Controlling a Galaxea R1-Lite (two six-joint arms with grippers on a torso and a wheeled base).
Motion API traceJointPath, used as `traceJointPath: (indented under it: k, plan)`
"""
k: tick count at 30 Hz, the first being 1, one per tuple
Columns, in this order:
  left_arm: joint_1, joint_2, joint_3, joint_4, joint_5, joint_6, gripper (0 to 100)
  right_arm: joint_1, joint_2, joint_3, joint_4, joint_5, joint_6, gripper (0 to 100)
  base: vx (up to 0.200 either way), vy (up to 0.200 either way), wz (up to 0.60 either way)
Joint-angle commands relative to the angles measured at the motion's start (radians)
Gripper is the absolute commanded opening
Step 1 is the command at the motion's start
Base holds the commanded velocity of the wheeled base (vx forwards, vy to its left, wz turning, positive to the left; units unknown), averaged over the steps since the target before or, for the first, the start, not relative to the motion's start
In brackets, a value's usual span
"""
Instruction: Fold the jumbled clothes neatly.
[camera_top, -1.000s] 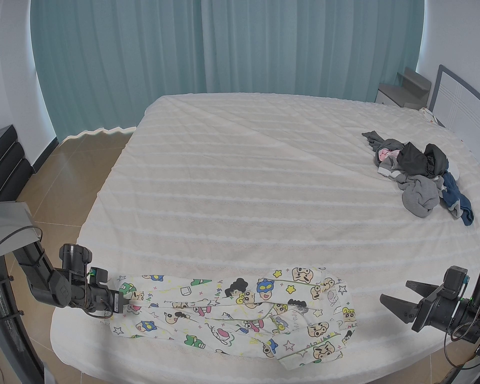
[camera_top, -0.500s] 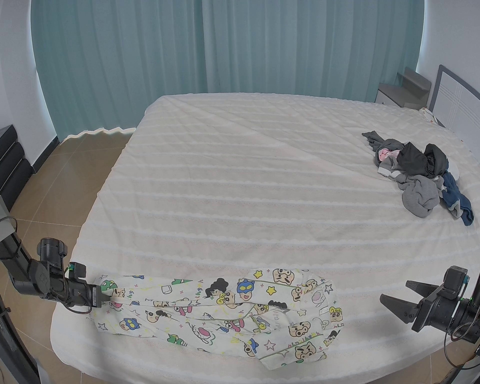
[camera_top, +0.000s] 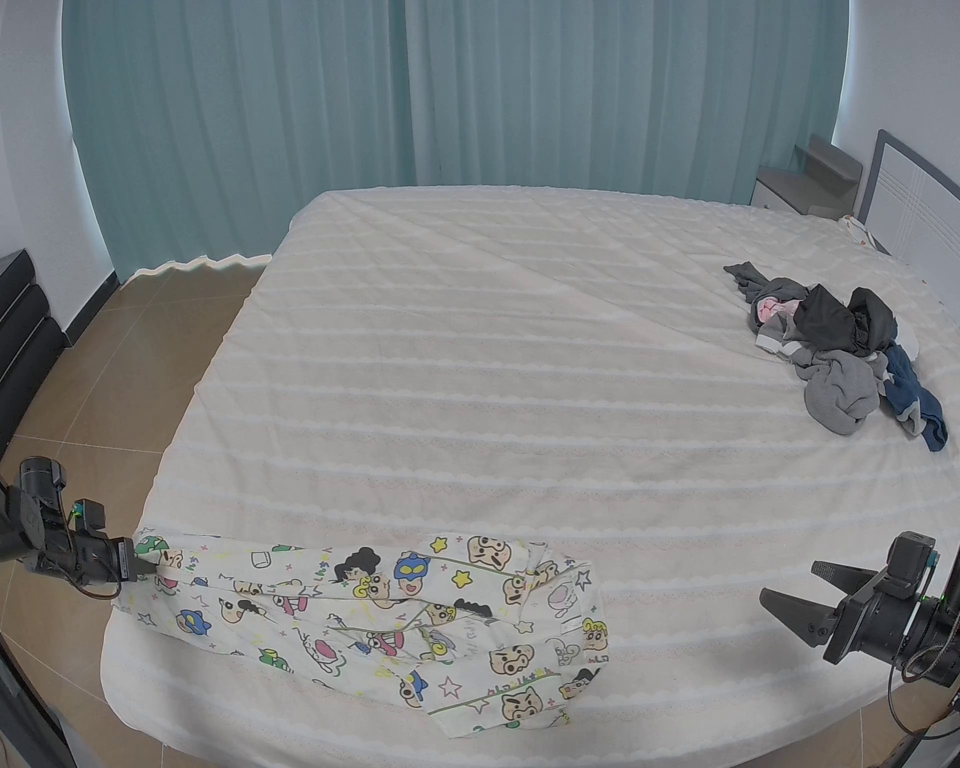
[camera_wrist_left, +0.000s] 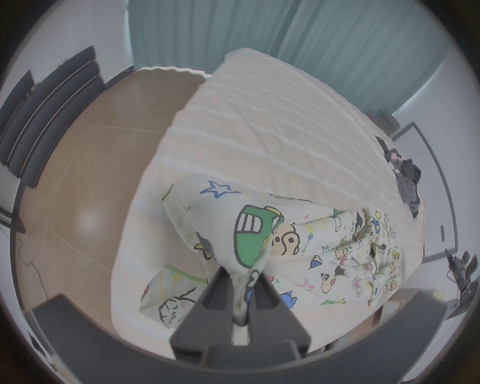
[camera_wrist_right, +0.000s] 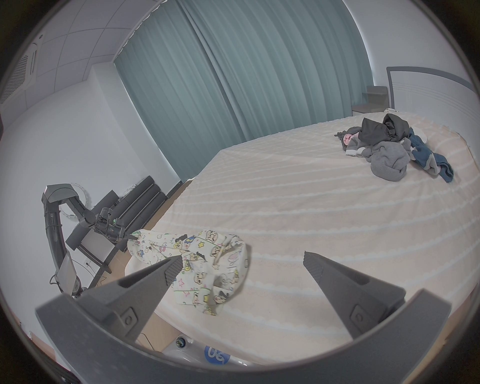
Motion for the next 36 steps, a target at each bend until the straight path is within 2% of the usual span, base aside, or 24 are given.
traceJointPath:
  k: [1, 6, 12, 17, 20, 21, 22, 24, 27, 28, 29, 30, 36]
  plan:
    - [0.085, -0.002, -0.091, 0.067, -0.029, 0.001, 0, 0.0, 0.002, 0.018, 0.0, 0.001, 0.0, 100, 0.0, 0.0, 0.0]
    - [0.155, -0.002, -0.183, 0.165, -0.052, 0.004, 0, -0.001, 0.001, 0.018, 0.0, 0.001, 0.0, 100, 0.0, 0.0, 0.0]
    - [0.16, -0.057, -0.2, 0.243, -0.07, 0.009, 0, -0.003, 0.002, 0.018, 0.0, 0.001, 0.0, 100, 0.0, 0.0, 0.0]
    - [0.104, -0.168, -0.195, 0.312, -0.072, 0.001, 0, -0.004, 0.002, 0.018, -0.002, 0.001, 0.0, 100, 0.0, 0.0, 0.0]
    - [0.02, -0.264, -0.203, 0.398, -0.07, -0.007, 0, -0.004, 0.001, 0.018, -0.002, 0.002, 0.009, 100, 0.0, 0.0, 0.0]
    - [0.02, -0.264, -0.203, 0.398, -0.07, -0.007, 0, -0.004, 0.001, 0.018, -0.002, 0.002, 0.009, 100, 0.0, 0.0, 0.0]
    - [-0.073, -0.324, -0.212, 0.459, -0.061, -0.04, 0, -0.006, 0.001, 0.018, -0.003, 0.011, 0.017, 100, 0.0, 0.0, 0.0]
    - [-0.124, -0.341, -0.22, 0.481, -0.059, -0.065, 0, -0.006, 0.001, 0.018, -0.003, 0.016, 0.02, 100, 0.0, 0.0, 0.0]
    - [-0.3, -0.399, -0.22, 0.51, -0.013, -0.165, 0, -0.006, 0.002, 0.018, -0.002, 0.019, 0.021, 100, 0.0, 0.0, 0.0]
    - [-0.33, -0.405, -0.218, 0.51, -0.004, -0.18, 0, -0.006, 0.002, 0.018, -0.002, 0.019, 0.021, 100, 0.0, 0.0, 0.0]
    - [-0.394, -0.414, -0.217, 0.51, 0.017, -0.211, 0, -0.006, 0.001, 0.018, -0.002, 0.019, 0.021, 100, 0.0, 0.0, 0.0]
    - [-0.512, -0.416, -0.22, 0.502, 0.051, -0.272, 0, -0.006, -0.001, 0.018, -0.003, 0.021, 0.021, 100, 0.0, 0.0, 0.0]
    - [-0.73, -0.401, -0.225, 0.45, 0.114, -0.384, 0, -0.007, 0.001, 0.018, -0.003, 0.021, 0.021, 100, 0.0, 0.0, 0.0]
